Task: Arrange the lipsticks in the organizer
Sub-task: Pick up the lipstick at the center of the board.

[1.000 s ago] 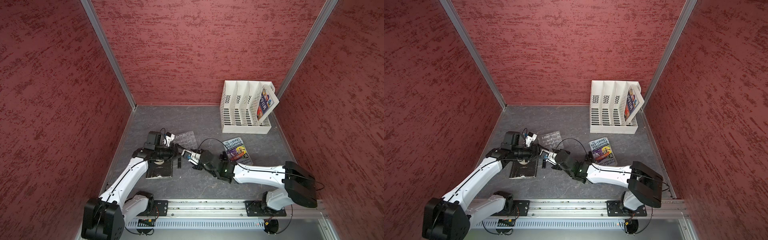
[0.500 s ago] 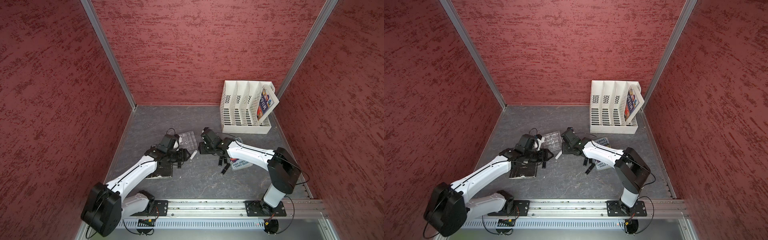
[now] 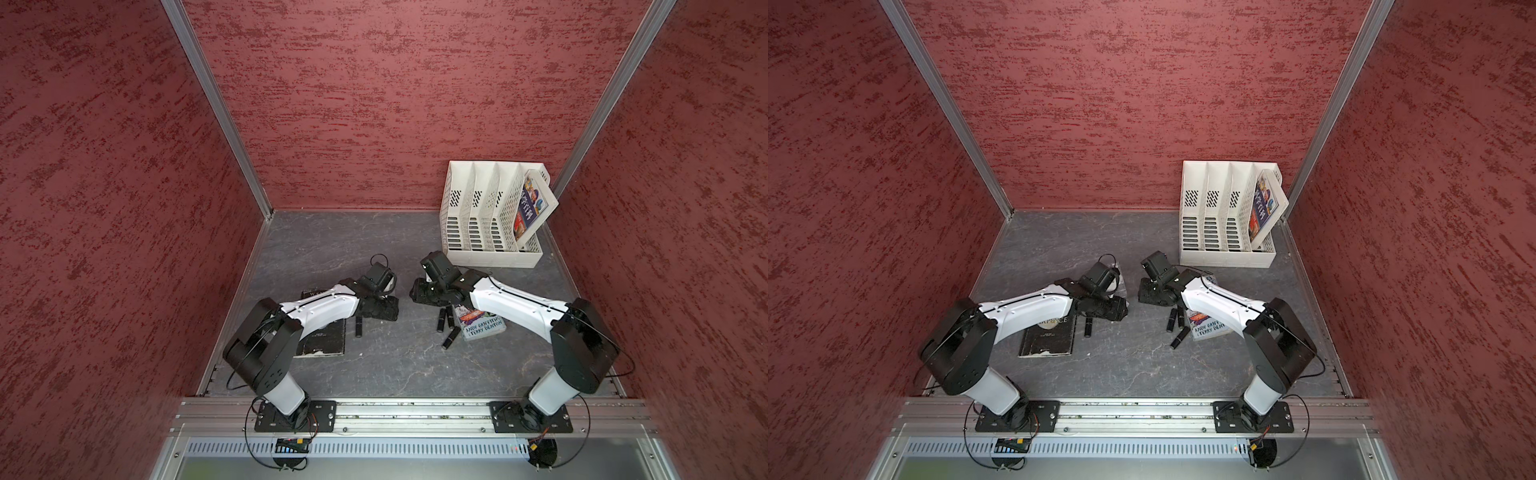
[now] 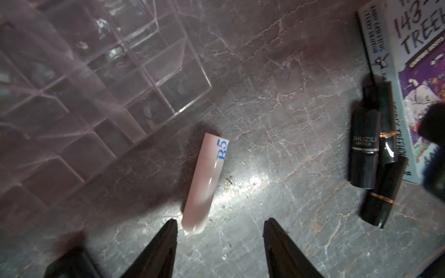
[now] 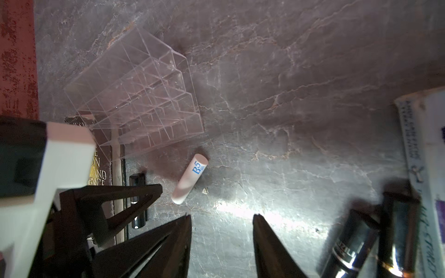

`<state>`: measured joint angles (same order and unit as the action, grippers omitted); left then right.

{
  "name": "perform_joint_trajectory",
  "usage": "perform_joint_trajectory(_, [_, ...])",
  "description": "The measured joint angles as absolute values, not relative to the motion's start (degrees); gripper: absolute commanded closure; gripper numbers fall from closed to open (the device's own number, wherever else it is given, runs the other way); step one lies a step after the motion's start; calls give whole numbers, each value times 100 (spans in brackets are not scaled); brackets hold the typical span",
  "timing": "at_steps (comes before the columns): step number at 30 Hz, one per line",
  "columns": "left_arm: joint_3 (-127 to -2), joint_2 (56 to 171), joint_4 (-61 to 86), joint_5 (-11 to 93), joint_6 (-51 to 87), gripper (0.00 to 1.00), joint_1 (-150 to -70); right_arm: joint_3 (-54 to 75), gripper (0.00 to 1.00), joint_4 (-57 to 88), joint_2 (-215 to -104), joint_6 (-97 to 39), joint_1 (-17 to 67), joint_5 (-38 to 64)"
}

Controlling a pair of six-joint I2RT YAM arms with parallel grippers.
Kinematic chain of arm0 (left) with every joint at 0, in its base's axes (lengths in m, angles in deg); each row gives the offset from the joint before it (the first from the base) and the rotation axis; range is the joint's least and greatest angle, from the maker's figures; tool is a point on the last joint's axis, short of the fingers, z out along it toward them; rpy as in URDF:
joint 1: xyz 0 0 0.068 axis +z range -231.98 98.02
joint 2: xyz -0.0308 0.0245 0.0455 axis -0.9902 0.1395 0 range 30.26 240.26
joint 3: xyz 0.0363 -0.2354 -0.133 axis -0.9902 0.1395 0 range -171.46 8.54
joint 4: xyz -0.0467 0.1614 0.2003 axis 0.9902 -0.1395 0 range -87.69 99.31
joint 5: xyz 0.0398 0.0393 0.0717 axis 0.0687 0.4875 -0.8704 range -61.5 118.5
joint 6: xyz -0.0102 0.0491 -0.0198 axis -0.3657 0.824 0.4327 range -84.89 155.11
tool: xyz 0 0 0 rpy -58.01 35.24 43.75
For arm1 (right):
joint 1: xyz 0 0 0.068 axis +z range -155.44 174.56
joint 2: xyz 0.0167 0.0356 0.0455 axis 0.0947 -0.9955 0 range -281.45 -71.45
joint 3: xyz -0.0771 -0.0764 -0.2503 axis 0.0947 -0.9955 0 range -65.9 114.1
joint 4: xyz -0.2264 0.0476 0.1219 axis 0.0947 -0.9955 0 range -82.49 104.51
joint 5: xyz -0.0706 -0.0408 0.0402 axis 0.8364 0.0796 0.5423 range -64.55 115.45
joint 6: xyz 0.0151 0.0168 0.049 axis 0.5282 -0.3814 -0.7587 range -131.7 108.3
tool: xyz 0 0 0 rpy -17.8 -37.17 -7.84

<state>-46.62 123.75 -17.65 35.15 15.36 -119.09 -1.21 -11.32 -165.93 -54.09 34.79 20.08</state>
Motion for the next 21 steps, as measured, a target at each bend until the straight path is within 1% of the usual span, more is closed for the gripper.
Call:
perform_joint_trajectory(7, [-4975, 12859, -1875, 3303, 1812, 46, -11935, -180, 55, -1084, -16588, -5409, 3381, 1940])
perform_joint_trajectory(10, [-5084, 13077, -1940, 3222, 1912, 50, -11976, -224, 55, -1060, -16586, -5409, 3346, 1914])
perform_joint_trajectory(14, [-5125, 13175, -1995, 3100, 2019, 60, -12042, -228, 56, -1040, -16586, -5409, 3330, 1870])
perform_joint_trajectory(18, [-5125, 13189, -2050, 2966, 2196, 72, -12158, -254, 56, -1007, -16586, -5411, 3328, 1787])
perform_joint_trajectory(21, [-5125, 13189, -2080, 2969, 2365, 78, -12289, -265, 55, -990, -16586, -5418, 3291, 1648])
